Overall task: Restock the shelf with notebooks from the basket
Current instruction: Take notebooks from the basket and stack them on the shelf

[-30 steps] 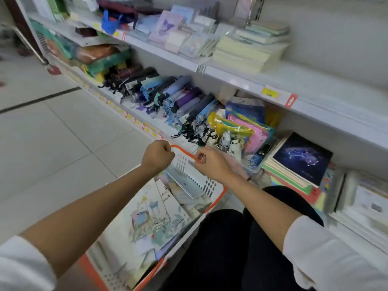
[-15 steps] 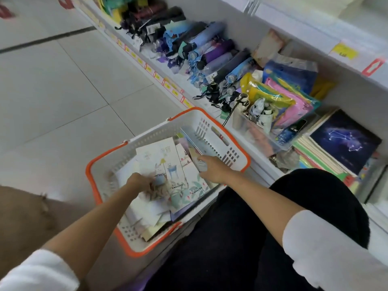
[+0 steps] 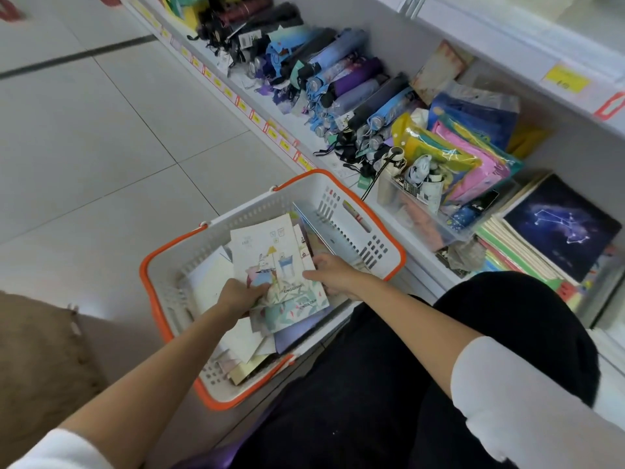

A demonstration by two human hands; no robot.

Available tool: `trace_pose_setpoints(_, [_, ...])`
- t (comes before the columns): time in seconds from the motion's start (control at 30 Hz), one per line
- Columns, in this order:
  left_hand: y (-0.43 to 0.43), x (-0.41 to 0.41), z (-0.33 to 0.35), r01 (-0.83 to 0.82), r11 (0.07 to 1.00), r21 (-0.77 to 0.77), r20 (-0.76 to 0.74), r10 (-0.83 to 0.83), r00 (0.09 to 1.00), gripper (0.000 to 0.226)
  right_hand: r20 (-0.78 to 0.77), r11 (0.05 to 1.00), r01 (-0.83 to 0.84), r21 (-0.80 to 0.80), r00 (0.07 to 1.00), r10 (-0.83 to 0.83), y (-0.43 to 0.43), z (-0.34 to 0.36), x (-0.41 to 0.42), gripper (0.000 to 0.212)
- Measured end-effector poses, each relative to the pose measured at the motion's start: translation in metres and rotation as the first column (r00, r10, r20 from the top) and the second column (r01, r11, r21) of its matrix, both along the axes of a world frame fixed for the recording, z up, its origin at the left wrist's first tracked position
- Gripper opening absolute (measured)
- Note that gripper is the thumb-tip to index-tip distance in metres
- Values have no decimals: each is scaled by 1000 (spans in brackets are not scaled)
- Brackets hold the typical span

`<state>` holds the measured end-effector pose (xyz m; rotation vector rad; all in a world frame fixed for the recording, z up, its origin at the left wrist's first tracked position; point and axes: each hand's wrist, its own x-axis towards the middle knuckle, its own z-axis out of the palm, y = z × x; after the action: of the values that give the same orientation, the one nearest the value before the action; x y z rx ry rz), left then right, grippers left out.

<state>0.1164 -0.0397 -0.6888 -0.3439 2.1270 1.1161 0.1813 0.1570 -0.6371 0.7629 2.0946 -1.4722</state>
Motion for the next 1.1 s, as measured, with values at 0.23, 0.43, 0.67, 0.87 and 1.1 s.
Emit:
trace_pose_setpoints(0.23, [34,-3,35,224,898,-378,-149,-298,943,64,-115,960,254,-117,957,-267,-6,10,5,48])
trace_pose_setpoints(0.43, [53,-11,64,20,985,173,-278,29,960,43,-232,942,266,-203,922,-310,17,44,4,73])
trace_pose_setpoints(0.67, [111,-7,121,130,883,450,-441,94,892,50,-374,956,214,-200,885,-277,57,109,30,72])
trace_pose_setpoints(0.87, [197,16,186,288,797,530,-520,37,853,48,-555,950,310,-33,785,-275,126,185,75,85])
trace_pose_setpoints(1.1, [305,65,268,551,644,530,-621,-148,770,34,-661,774,627,-86,546,-515,211,249,163,62])
